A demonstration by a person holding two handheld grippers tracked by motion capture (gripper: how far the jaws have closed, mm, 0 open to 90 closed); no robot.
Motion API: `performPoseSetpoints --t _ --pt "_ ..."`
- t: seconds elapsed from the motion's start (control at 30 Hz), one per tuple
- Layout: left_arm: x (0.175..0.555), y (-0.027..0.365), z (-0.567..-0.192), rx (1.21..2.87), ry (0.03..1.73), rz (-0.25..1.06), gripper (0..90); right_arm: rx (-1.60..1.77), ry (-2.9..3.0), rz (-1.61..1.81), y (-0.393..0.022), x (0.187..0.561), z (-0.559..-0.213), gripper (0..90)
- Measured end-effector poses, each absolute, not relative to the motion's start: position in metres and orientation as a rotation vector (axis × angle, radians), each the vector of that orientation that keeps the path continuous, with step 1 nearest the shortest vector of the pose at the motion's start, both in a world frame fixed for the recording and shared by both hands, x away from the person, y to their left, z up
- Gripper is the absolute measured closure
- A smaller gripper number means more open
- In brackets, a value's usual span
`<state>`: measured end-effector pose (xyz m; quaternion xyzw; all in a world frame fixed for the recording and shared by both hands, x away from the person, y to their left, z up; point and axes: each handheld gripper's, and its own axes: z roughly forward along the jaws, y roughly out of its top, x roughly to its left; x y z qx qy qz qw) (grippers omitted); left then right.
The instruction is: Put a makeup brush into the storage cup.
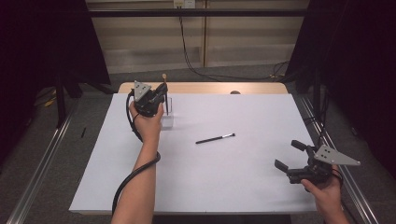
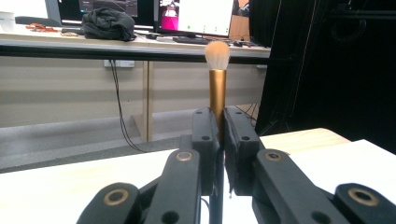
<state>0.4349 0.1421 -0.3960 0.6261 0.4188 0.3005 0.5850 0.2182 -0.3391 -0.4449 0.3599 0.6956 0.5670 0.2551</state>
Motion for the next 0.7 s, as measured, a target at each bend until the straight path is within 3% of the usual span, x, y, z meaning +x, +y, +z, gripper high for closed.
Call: performPoseSetpoints --t 0.7 --pt "0.4305 0.1414 -0.4016 1.467 0.983 0.685 83.2 0.974 1.889 1.542 -0.339 0.2181 -0.4446 0.0"
